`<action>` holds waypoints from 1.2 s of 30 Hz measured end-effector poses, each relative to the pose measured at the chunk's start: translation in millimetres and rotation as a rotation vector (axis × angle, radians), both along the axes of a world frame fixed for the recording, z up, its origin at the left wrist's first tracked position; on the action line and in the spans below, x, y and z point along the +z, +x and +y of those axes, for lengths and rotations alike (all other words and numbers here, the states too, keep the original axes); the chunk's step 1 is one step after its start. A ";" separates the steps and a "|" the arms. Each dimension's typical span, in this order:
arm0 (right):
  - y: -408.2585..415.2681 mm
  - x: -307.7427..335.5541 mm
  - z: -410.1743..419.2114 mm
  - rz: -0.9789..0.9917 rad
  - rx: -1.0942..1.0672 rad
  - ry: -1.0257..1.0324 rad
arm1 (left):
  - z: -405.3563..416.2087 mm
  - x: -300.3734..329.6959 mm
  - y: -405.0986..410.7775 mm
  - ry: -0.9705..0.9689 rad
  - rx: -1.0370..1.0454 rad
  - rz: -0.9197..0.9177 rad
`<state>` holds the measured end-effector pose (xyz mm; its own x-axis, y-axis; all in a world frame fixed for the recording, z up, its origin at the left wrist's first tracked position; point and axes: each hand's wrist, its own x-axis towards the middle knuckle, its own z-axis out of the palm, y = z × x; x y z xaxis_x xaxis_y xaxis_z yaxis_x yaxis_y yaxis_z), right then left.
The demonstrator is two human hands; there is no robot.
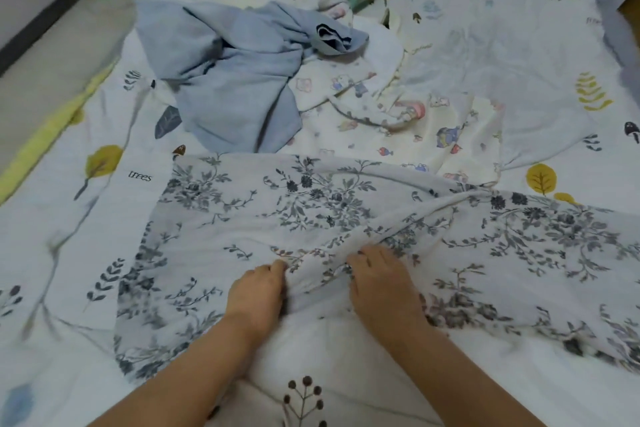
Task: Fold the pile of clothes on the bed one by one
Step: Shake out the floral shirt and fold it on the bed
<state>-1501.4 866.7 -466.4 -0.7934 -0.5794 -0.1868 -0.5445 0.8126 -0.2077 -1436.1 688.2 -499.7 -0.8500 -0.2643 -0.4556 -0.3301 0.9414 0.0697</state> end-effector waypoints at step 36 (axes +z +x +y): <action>-142.7 -27.6 -133.8 0.139 -0.103 0.107 | -230.3 38.7 -95.5 0.744 0.582 0.122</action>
